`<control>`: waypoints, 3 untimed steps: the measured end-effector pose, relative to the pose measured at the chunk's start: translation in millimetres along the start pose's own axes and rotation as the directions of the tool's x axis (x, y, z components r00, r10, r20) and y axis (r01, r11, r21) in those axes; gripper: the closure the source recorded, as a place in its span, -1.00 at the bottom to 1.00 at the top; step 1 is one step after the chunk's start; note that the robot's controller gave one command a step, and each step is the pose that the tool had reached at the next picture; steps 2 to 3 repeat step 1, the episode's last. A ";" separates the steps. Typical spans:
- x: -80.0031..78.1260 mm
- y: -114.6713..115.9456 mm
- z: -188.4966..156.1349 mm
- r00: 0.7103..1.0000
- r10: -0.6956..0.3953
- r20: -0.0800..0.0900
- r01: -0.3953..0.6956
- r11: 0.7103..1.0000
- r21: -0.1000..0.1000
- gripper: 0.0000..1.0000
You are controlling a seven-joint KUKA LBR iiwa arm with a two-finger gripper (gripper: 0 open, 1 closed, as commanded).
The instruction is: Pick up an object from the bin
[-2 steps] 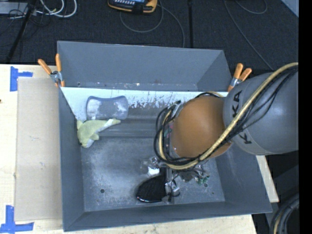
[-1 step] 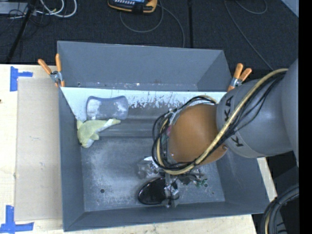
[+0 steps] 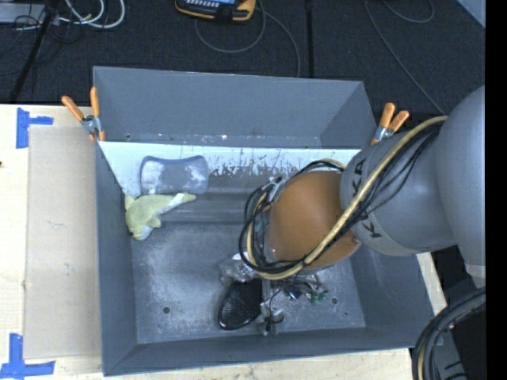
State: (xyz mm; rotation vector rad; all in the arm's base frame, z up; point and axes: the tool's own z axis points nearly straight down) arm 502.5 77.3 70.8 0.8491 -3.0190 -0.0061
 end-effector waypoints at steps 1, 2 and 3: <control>-12.1 9.7 -16.0 0.985 -0.170 -0.001 0.170 0.985 0.001 -1.00; -12.1 9.7 -16.0 0.985 -0.170 -0.001 0.170 0.985 0.001 -1.00; -12.1 9.7 -16.0 0.985 -0.170 -0.001 0.170 0.985 0.001 -1.00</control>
Offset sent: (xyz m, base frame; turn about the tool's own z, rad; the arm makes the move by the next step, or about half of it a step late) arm 0.0177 0.0434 -0.0008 -0.5930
